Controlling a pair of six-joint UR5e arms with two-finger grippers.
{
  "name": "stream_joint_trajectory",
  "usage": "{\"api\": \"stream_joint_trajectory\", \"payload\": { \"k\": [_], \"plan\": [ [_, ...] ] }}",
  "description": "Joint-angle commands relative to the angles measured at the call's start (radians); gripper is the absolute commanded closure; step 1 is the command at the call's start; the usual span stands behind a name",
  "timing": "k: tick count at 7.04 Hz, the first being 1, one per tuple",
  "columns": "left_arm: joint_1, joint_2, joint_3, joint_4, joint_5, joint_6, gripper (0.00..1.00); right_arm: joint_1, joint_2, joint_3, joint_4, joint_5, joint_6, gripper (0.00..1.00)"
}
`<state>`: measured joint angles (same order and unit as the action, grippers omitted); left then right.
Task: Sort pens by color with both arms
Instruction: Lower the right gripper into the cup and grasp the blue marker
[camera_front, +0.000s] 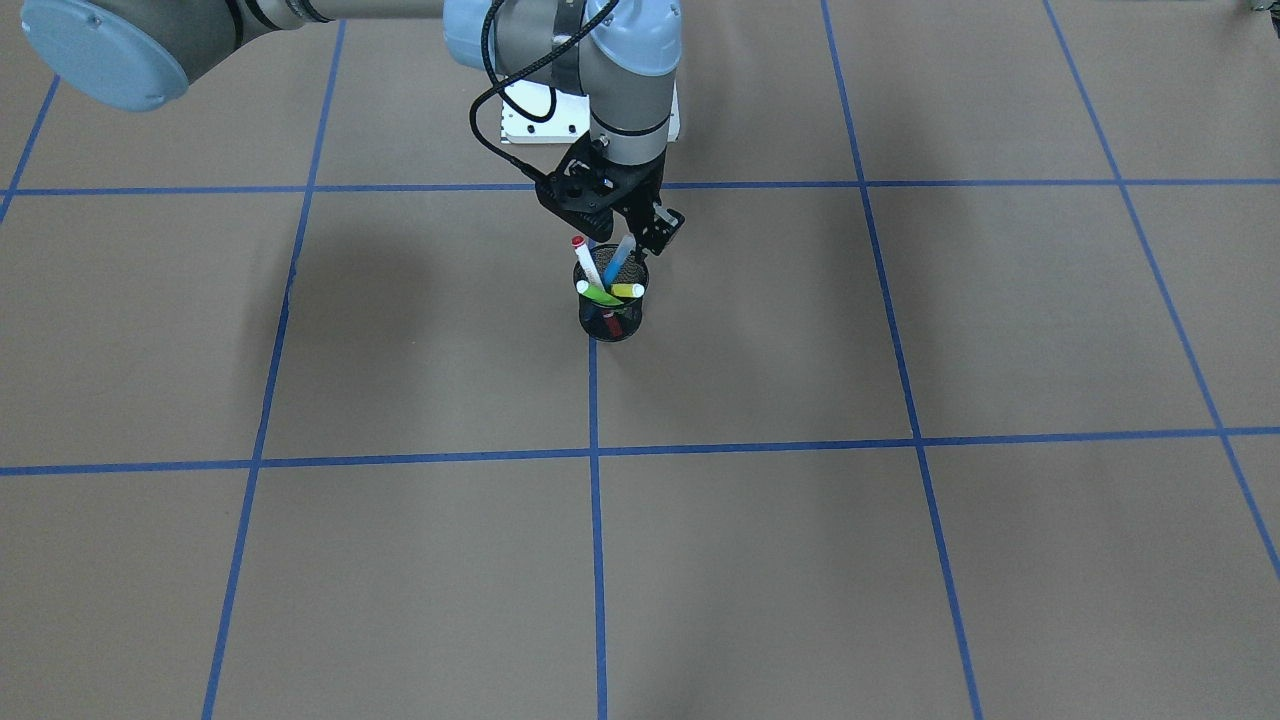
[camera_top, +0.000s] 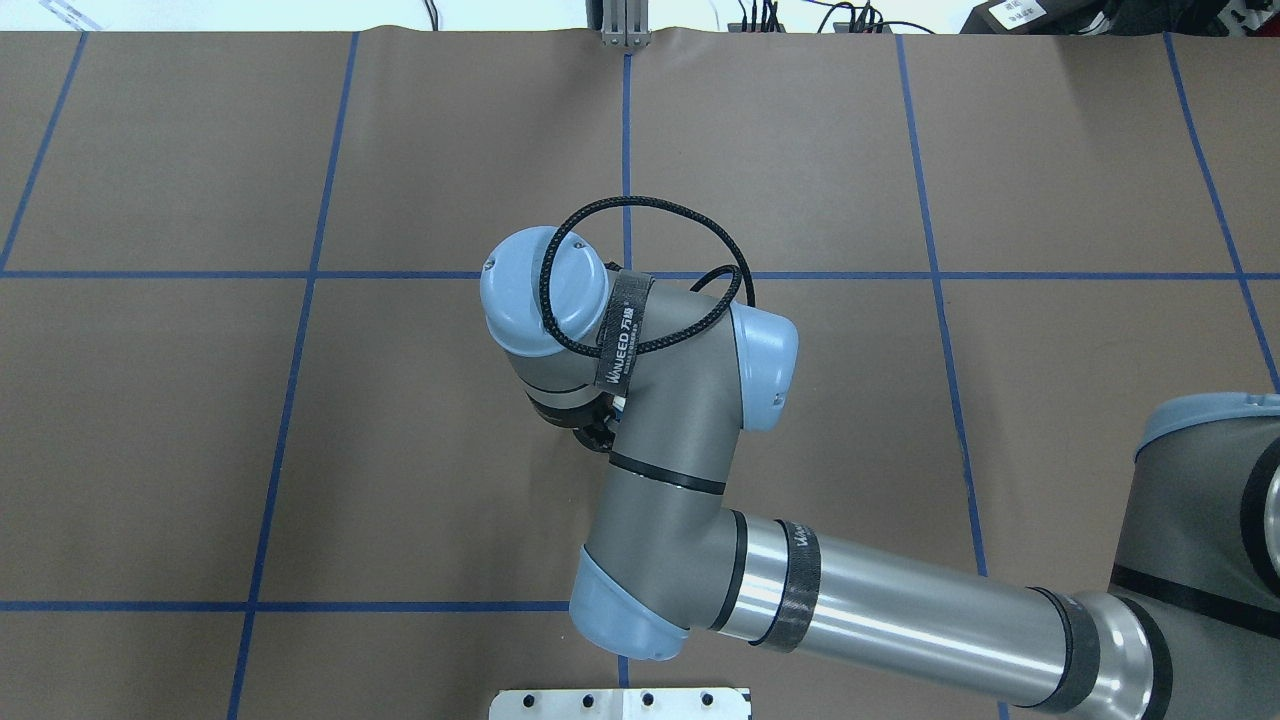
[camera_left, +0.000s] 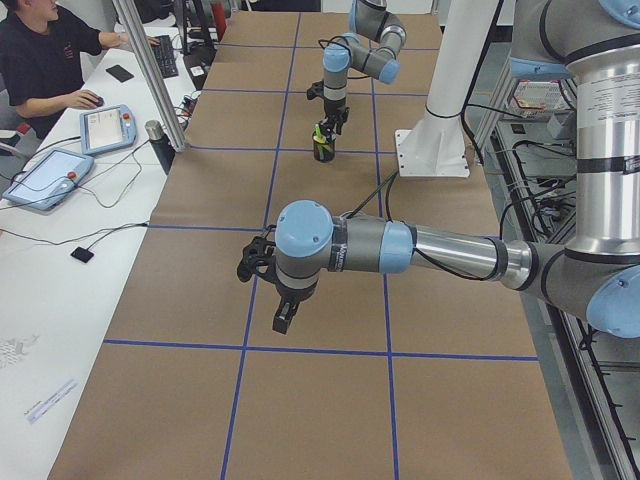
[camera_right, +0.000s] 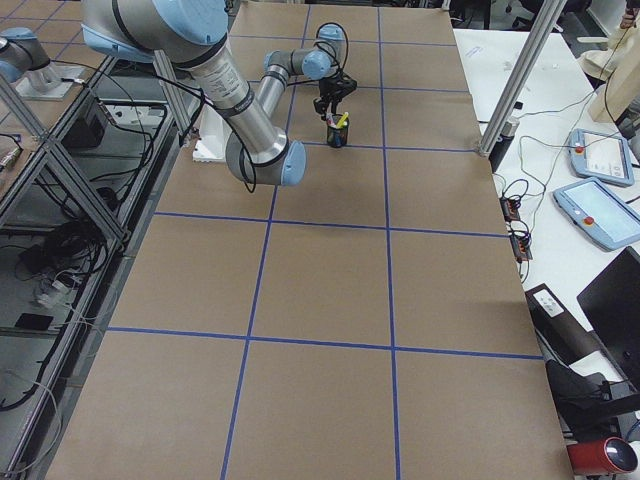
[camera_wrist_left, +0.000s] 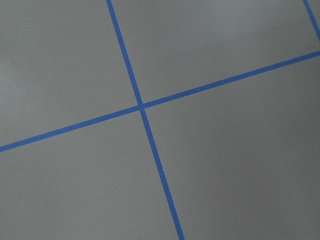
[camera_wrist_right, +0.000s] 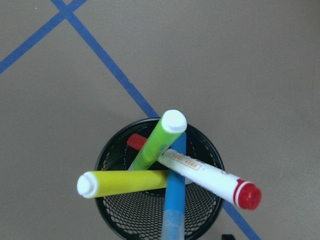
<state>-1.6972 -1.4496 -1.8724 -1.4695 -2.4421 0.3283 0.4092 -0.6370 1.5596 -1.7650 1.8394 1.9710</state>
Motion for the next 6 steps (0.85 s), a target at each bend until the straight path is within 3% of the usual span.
{"api": "stream_joint_trajectory", "payload": {
  "k": [1,3,4,6],
  "plan": [
    [-0.001,0.000,0.001,0.000,0.000,0.000,0.01,-0.004,0.002,-0.003,0.006,-0.002,0.002,0.42],
    [-0.001,0.000,0.001,0.000,0.000,0.000,0.01,-0.004,0.002,-0.001,0.006,-0.002,0.002,0.48],
    [0.001,0.000,0.001,0.000,0.000,0.000,0.01,-0.004,0.003,-0.001,0.006,-0.002,0.002,0.57],
    [-0.001,0.000,0.001,-0.002,0.000,0.000,0.01,-0.003,0.002,-0.001,0.006,0.000,0.002,0.61]
  ]
}}
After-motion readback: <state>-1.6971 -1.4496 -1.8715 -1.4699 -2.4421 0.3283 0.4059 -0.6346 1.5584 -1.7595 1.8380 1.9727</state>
